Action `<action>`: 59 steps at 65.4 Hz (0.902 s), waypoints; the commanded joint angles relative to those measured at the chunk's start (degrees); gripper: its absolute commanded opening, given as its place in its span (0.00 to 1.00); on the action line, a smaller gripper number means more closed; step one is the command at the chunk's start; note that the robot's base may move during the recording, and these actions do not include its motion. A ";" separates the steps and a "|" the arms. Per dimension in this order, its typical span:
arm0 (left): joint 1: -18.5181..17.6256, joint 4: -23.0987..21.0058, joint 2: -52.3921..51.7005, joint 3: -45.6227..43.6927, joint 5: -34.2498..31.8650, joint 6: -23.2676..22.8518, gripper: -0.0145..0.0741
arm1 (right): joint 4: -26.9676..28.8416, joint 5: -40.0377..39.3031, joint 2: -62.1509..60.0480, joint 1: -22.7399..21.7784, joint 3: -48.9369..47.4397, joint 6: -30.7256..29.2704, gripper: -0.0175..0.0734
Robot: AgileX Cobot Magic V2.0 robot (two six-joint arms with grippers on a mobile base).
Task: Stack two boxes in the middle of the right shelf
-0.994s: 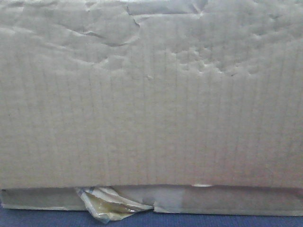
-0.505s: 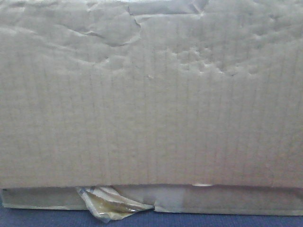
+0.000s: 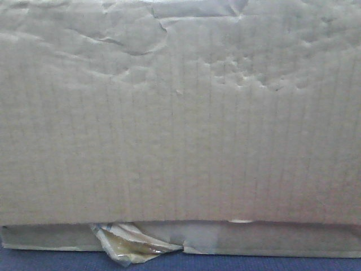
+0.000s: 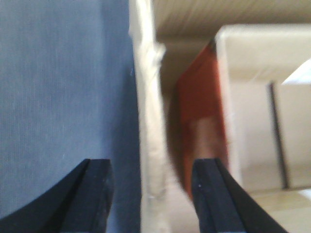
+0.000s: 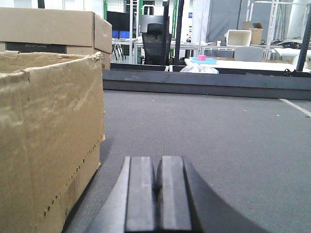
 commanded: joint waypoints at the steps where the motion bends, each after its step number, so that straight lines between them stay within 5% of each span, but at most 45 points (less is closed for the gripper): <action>1: 0.10 -0.44 0.66 1.79 -0.29 0.23 0.49 | 0.06 -1.36 -0.21 -0.32 -0.02 0.00 0.01; 50: 0.10 -1.68 2.30 3.35 -0.29 0.23 0.49 | 0.06 -1.36 -0.21 -0.32 -0.02 0.00 0.01; 59: 0.10 -1.55 2.30 3.35 -0.29 0.23 0.49 | 0.18 -6.24 -0.21 -0.18 -0.02 0.00 0.01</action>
